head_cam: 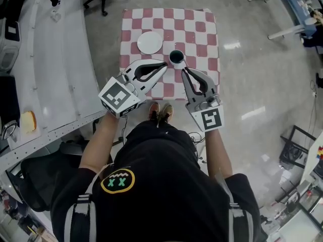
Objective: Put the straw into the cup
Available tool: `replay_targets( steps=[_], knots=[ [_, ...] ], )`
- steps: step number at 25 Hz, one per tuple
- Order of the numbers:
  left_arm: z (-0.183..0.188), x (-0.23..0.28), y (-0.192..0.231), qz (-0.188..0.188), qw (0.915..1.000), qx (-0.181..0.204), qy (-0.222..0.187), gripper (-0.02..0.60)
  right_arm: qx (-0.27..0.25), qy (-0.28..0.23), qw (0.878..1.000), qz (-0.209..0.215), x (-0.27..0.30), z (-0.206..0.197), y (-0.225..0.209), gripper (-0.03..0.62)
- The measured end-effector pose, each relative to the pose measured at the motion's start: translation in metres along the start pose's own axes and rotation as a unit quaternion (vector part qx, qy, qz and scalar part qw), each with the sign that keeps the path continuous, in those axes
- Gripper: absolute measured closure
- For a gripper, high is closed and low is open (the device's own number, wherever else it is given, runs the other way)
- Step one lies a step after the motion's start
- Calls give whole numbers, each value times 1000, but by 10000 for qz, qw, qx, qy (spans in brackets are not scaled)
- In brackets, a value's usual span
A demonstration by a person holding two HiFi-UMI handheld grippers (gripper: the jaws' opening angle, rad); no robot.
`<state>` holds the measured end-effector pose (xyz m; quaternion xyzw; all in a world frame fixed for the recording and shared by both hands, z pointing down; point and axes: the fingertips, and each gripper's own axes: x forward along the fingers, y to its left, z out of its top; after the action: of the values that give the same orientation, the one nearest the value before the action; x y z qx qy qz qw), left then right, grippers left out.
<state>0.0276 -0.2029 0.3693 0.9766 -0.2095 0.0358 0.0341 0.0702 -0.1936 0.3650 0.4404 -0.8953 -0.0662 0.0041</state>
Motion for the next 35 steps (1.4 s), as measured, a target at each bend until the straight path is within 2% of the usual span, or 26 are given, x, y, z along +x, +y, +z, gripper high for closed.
replay_targets(
  steps=[2, 21, 35],
  knots=[
    [0, -2, -2, -9, 10000, -14, -7, 565, -9, 1, 10000, 22, -2, 3, 4, 572],
    [2, -4, -17, -121, 9999, -17, 11, 565, -30, 211, 9997, 82, -10, 7, 14, 574],
    [2, -4, -24, -142, 9999, -27, 10, 565, -23, 149, 9999, 64, -11, 10, 13, 574]
  ],
)
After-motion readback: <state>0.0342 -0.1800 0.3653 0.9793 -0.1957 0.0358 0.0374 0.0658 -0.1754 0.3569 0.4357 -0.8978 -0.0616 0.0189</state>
